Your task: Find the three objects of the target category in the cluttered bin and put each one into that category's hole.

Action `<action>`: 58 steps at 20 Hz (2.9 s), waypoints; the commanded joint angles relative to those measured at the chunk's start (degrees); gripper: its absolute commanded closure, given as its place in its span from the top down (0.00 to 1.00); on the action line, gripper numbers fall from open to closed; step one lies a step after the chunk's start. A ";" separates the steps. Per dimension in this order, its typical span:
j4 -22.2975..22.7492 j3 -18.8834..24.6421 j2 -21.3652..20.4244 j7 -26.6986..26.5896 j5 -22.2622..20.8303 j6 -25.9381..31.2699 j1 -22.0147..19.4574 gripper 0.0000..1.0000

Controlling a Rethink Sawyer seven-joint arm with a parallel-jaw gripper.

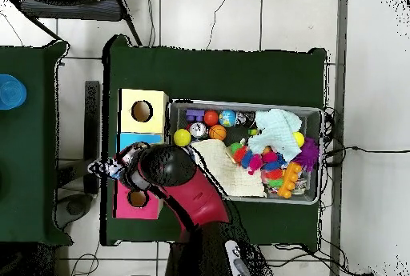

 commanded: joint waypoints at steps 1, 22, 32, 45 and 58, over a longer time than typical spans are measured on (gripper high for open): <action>4.22 7.68 2.59 3.47 6.44 -2.22 -0.79 0.00; -2.26 7.11 7.00 5.39 -3.43 -1.80 -5.43 0.00; -4.02 8.38 7.38 6.94 -5.98 -1.05 -6.96 0.00; -7.54 9.15 9.58 7.40 -7.18 -0.56 -7.84 0.00; -17.38 6.53 12.26 12.04 -13.71 7.58 -8.23 0.00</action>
